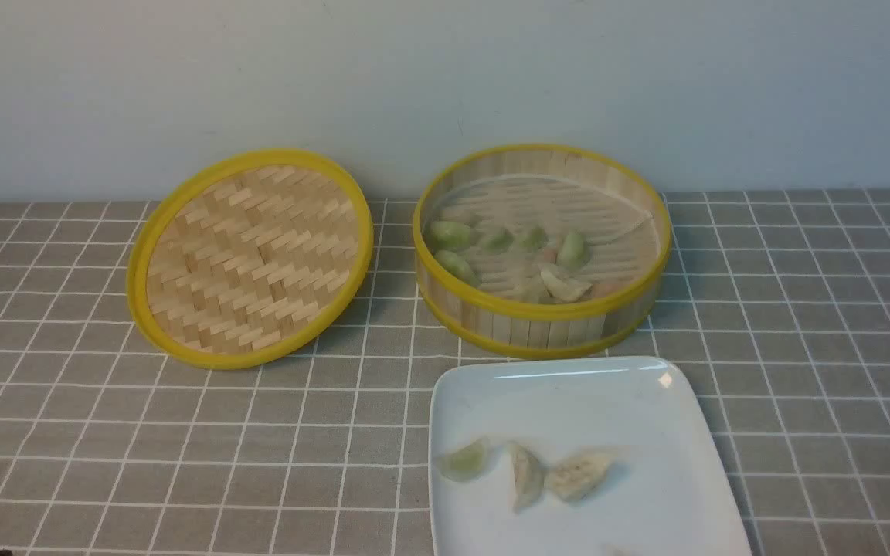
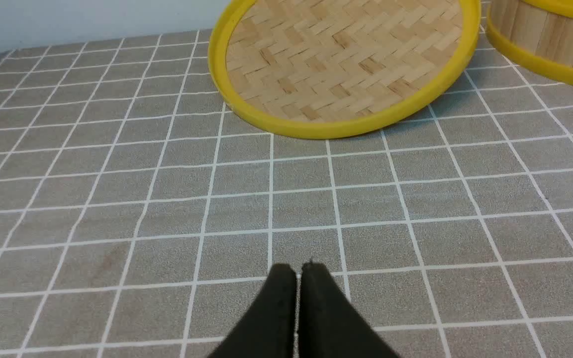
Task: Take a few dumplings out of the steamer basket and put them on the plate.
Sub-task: Use the left arm to grab a dumpling from the steamer
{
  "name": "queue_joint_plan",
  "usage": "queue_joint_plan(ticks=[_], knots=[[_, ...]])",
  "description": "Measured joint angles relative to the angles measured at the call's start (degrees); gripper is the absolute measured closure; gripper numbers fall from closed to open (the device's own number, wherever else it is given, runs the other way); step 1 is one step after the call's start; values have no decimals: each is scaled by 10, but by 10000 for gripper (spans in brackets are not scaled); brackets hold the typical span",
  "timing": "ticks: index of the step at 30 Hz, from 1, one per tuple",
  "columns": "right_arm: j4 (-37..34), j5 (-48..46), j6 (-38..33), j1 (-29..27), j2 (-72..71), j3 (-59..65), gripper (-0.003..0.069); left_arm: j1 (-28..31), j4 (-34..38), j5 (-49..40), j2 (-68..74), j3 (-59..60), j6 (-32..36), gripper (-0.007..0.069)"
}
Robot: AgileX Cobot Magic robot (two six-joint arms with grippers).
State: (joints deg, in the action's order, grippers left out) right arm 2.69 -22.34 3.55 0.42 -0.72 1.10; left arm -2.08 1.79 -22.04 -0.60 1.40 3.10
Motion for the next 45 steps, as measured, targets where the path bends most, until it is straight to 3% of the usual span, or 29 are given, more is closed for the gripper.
queue_joint_plan(ticks=[35,40,45], knots=[[0,0,0,0,0,0,655,0,1,4,0,0,-2,629],[0,0,0,0,0,0,655,0,57,55,0,2,-31,629],[0,0,0,0,0,0,655,0,186,171,0,2,-74,629]])
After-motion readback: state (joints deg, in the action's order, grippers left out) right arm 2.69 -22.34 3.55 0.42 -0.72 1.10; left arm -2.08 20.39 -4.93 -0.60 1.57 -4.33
